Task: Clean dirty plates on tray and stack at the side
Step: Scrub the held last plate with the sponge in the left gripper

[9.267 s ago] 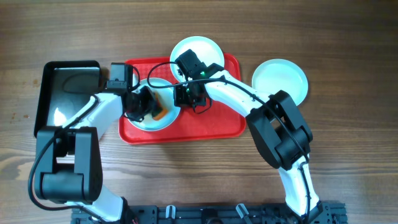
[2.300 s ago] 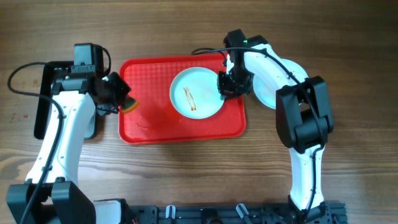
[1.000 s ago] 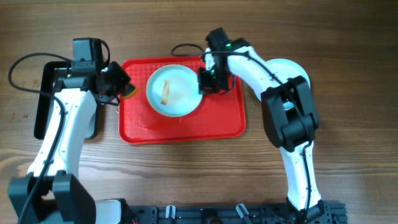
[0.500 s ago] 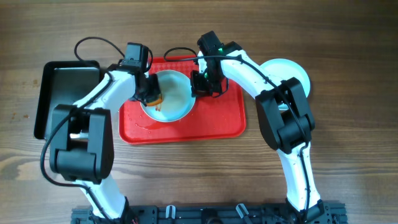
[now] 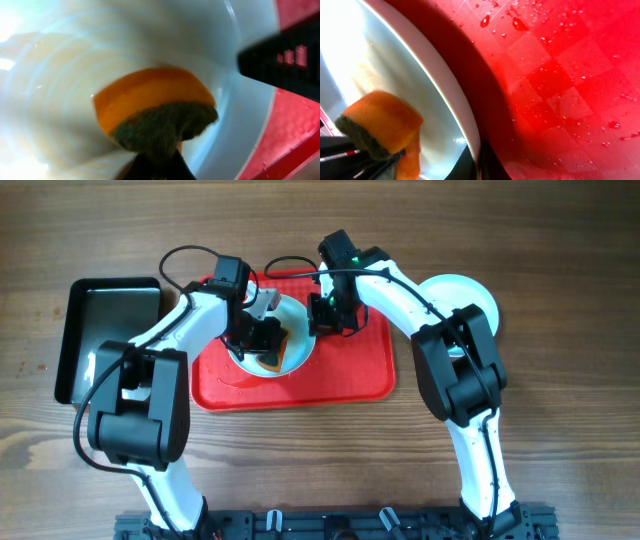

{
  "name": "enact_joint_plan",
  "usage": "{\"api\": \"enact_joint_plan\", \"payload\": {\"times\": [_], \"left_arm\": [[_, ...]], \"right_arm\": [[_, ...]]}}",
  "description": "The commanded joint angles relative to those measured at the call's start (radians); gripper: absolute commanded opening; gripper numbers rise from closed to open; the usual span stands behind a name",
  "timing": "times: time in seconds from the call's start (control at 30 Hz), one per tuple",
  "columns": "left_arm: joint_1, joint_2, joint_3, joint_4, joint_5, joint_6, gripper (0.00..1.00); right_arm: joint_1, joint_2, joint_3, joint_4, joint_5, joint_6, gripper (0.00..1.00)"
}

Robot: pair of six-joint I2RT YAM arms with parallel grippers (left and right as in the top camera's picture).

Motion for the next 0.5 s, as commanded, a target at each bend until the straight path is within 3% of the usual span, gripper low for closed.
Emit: {"api": "enact_joint_plan", "payload": {"times": [0.0, 0.1, 0.27, 0.37, 0.47], "left_arm": [[-0.003, 0.026, -0.014, 0.034, -0.315, -0.196, 0.04], [-0.003, 0.026, -0.014, 0.138, -0.552, -0.362, 0.04], [-0.005, 0.026, -0.014, 0.292, -0.636, -0.503, 0.04], [-0.015, 0.026, -0.014, 0.304, -0.524, -0.394, 0.04], [-0.025, 0.026, -0.014, 0.304, -0.249, -0.183, 0.04]], "right_arm": [[0.003, 0.026, -0.013, 0.007, -0.016, -0.003, 0.04], [0.003, 0.026, -0.013, 0.009, -0.016, -0.003, 0.04], [0.003, 0.026, -0.013, 0.008, -0.015, -0.003, 0.04], [0.005, 0.026, -0.013, 0.012, -0.016, -0.003, 0.04], [0.008, 0.026, -0.013, 0.016, -0.015, -0.002, 0.04]]}}
